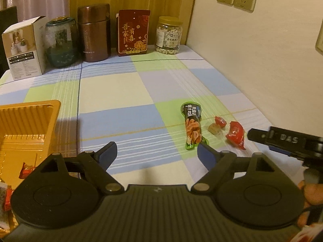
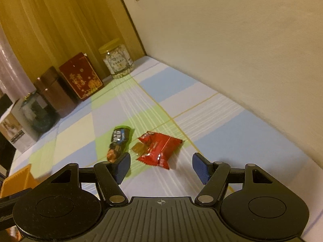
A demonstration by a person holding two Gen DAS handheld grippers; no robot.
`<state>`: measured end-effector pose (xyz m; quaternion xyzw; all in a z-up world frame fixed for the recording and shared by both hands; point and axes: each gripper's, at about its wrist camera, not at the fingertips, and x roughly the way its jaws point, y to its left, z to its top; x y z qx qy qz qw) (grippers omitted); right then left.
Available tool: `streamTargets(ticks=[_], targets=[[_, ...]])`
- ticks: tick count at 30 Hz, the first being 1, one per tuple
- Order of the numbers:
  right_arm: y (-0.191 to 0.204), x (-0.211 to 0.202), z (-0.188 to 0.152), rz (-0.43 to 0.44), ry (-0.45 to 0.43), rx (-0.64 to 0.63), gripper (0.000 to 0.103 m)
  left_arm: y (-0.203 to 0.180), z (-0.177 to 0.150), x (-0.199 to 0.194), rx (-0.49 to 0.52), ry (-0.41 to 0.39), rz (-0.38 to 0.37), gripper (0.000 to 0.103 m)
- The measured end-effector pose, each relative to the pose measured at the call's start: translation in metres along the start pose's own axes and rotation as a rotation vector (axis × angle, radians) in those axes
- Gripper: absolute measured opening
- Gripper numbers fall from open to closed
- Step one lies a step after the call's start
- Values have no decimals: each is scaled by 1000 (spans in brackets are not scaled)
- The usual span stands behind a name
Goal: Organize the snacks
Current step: 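Grasp the red square packet with the right tool while the left tool grasps the green snack tube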
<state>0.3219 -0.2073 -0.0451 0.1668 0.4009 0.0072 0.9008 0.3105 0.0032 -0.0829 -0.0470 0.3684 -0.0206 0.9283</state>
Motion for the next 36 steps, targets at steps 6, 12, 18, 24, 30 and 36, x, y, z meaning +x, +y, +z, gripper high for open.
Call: streamTargets(ticks=[6, 12, 18, 24, 30, 36], targets=[[2, 35, 0, 28, 5, -15, 68, 1, 1, 12, -12, -1, -2, 85], [7, 61, 3, 12, 20, -29, 55, 1, 0, 24, -4, 12, -20, 85], [2, 72, 2, -34, 32, -57, 38, -10, 3, 36, 17, 11, -42, 85], [-10, 61, 3, -52, 16, -72, 31, -30, 8, 55, 62, -10, -71, 85], [-24, 39, -1, -73, -9, -37, 31, -44, 9, 85, 88, 12, -111, 76], [-27, 32, -12, -79, 0, -16, 31, -59, 9, 105, 161, 15, -117, 58]])
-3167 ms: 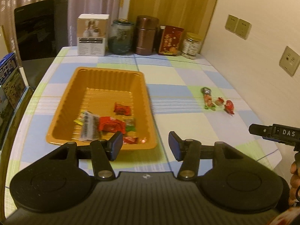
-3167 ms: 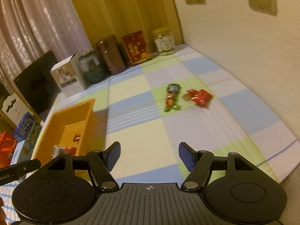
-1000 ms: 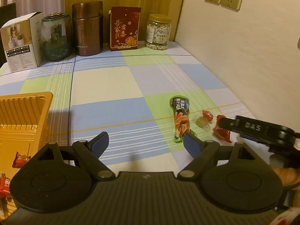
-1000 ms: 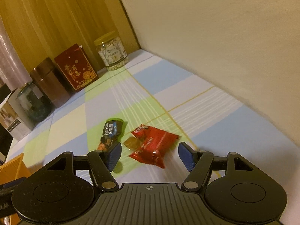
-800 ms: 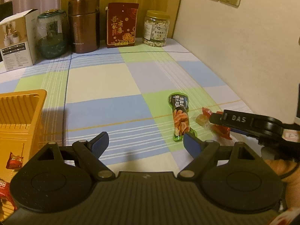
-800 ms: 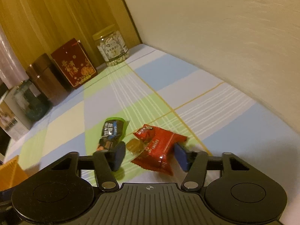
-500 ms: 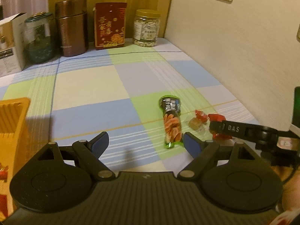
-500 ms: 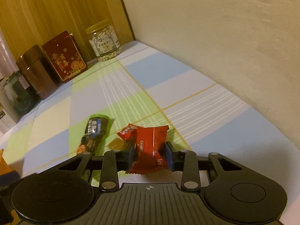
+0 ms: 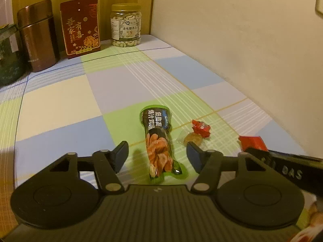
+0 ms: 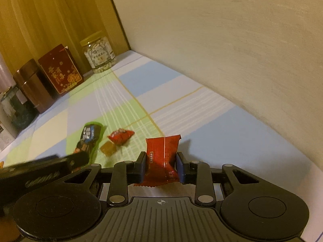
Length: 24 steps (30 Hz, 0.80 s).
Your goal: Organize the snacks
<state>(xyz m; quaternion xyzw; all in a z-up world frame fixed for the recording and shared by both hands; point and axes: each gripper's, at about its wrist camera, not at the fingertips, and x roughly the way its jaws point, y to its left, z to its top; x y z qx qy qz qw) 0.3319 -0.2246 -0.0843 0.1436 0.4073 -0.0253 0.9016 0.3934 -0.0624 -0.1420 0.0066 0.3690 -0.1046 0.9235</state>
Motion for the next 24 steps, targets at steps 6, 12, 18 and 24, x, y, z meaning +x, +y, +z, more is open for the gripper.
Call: streamTargets(ticks=[6, 12, 18, 24], targets=[[0, 0, -3, -1, -5, -15, 31, 0, 0, 17, 21, 18, 4, 32], [5, -5, -5, 19, 4, -20, 31, 3, -17, -5, 3, 45, 35, 27], [20, -20, -17, 60, 38, -37, 31, 8, -56, -54, -63, 61, 64, 27], [38, -32, -30, 108, 66, -92, 31, 6, -91, -87, -19, 46, 99, 27]])
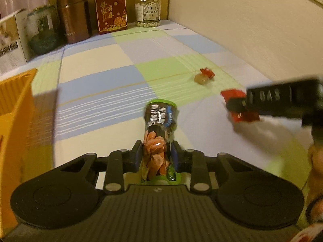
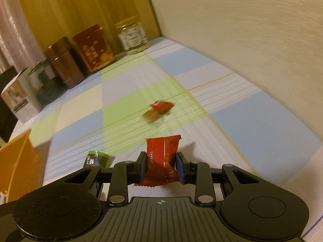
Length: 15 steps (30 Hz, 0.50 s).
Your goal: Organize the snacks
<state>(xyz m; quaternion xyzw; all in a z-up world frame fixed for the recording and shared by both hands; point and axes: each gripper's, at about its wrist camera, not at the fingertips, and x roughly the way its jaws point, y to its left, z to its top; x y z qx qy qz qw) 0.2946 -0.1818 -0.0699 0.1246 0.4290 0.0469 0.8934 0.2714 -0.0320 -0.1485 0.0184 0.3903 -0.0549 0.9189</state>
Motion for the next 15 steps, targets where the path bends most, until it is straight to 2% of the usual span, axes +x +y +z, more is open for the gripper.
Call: streamTargets(ticks=[4, 12, 15], targets=[[2, 2, -1, -7, 1, -4, 31, 8, 2, 0, 6, -10, -10, 32], [1, 4, 1, -6, 7, -15, 31, 9, 12, 14, 41, 9, -55, 32], [1, 5, 0, -6, 7, -18, 31, 7, 11, 13, 50, 12, -58, 27]])
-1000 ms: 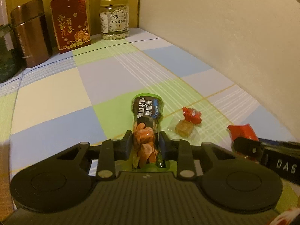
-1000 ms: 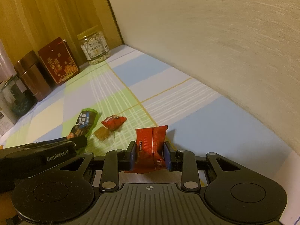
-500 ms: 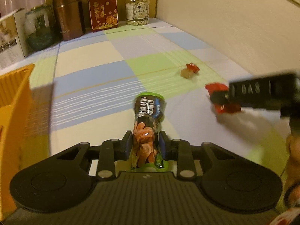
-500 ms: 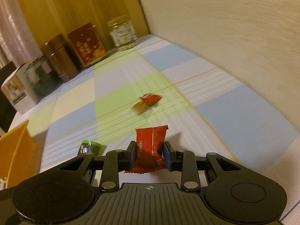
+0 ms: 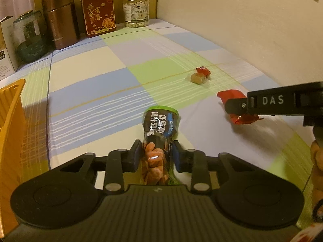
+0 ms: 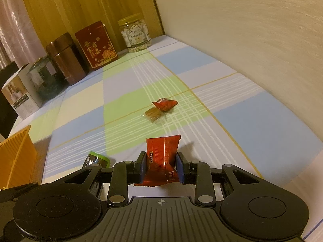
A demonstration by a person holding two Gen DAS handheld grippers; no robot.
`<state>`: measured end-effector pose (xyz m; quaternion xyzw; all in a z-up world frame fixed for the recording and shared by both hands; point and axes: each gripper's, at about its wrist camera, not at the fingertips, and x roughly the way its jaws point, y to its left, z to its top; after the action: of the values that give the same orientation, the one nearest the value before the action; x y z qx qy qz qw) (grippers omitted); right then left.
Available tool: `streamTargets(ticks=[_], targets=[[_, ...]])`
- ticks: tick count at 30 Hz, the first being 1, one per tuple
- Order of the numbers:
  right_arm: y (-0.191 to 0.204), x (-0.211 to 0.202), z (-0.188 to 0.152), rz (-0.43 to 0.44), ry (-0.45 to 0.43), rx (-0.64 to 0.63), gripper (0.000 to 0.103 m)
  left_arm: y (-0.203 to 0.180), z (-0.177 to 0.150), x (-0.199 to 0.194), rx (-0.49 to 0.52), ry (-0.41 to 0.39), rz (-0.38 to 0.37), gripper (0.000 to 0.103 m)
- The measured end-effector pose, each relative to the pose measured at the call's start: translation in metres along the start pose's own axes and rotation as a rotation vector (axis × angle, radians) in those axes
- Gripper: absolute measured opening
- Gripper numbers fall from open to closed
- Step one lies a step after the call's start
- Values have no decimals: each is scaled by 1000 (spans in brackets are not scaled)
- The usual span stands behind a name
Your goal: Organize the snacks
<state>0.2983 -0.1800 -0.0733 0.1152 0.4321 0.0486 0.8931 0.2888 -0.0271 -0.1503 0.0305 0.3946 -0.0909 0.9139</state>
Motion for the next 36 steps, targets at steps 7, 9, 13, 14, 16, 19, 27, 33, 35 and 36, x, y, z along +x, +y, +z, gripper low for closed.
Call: streamTargets(ticks=[7, 9, 13, 14, 16, 19, 27, 33, 35, 36], targets=[[11, -7, -1, 1, -25, -51, 31, 4, -2, -19, -63, -2, 17, 26], [16, -12, -1, 9, -30, -50, 31, 6, -4, -30, -84, -8, 18, 26], [29, -29, -6, 34, -30, -57, 31, 13, -5, -55, -115, -27, 26, 26], [34, -34, -8, 39, -30, -61, 31, 15, -6, -63, -124, -32, 29, 26], [42, -45, -11, 49, -32, -70, 31, 18, -9, -79, -142, -45, 36, 26], [57, -64, -18, 64, -36, -91, 31, 22, -12, -104, -166, -62, 42, 26], [91, -111, -41, 101, -41, -176, 31, 31, -23, -164, -193, -95, 76, 26], [112, -138, -59, 134, -40, -234, 31, 40, -36, -202, -213, -113, 109, 26], [119, -145, -63, 147, -42, -249, 31, 43, -41, -213, -217, -118, 121, 26], [123, -148, -66, 152, -42, -257, 31, 45, -43, -219, -219, -120, 125, 26]])
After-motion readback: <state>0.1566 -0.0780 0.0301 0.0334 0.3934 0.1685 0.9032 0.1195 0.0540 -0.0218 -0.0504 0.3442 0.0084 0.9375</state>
